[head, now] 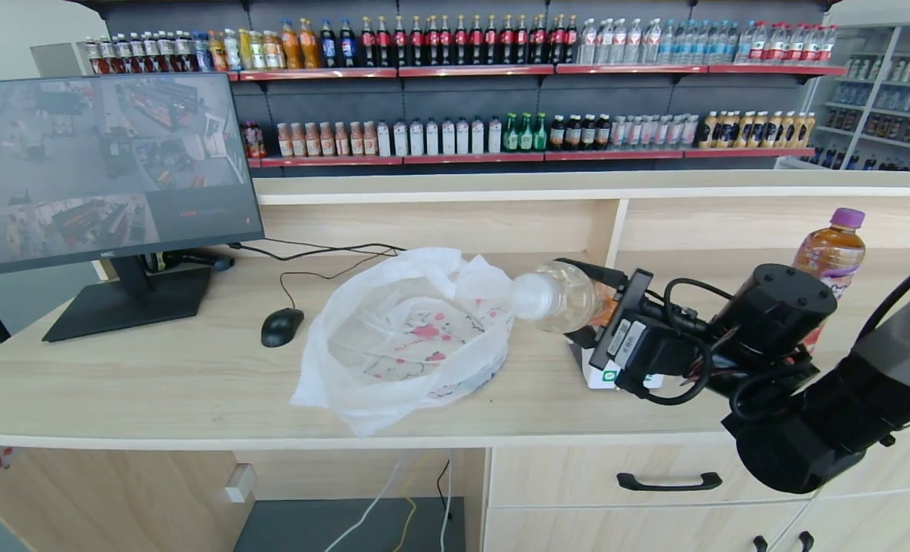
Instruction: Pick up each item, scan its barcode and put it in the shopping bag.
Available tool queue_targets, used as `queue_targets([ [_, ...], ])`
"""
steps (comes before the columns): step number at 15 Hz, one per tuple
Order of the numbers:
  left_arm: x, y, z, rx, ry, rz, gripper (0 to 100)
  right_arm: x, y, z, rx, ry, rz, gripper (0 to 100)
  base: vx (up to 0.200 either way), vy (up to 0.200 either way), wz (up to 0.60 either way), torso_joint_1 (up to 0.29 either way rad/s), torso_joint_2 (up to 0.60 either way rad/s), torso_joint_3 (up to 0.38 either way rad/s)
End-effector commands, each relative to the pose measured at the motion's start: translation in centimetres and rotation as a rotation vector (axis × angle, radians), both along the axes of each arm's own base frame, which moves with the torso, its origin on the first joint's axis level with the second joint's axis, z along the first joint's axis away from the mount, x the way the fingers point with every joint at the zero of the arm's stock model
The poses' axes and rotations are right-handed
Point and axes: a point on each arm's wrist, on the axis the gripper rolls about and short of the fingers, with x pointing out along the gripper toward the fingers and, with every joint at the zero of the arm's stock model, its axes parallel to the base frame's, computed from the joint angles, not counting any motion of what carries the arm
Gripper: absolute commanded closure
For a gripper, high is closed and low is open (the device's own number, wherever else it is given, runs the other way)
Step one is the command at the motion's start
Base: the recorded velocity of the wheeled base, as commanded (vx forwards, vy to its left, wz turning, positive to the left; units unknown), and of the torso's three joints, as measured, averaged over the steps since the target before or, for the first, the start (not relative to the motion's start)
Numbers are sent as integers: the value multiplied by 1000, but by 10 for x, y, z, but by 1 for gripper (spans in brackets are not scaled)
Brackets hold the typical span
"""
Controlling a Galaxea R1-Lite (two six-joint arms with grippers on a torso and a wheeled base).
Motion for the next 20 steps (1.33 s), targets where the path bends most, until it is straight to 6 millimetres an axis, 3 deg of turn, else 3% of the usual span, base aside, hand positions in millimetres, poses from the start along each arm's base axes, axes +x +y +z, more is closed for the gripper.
queue_targets([
  [1,0,0,0,1,0,0,0,6,-1,-9,-23,2,8,100,0,0,0,0,0,0],
  [4,0,0,0,1,0,0,0,16,3,-20,-68,-34,61,100,0,0,0,0,0,0],
  [8,0,0,0,1,-2,0,0,23,-16,-20,-105,-88,-5,100,0,0,0,0,0,0],
  [11,0,0,0,0,-2,0,0,23,-27,-15,-123,-126,-12,100,0,0,0,0,0,0],
  [14,0,0,0,0,0,0,0,20,-38,-23,-162,-130,-5,100,0,0,0,0,0,0],
  [20,0,0,0,0,0,0,0,13,-40,-29,-195,-135,-7,100,0,0,0,0,0,0],
])
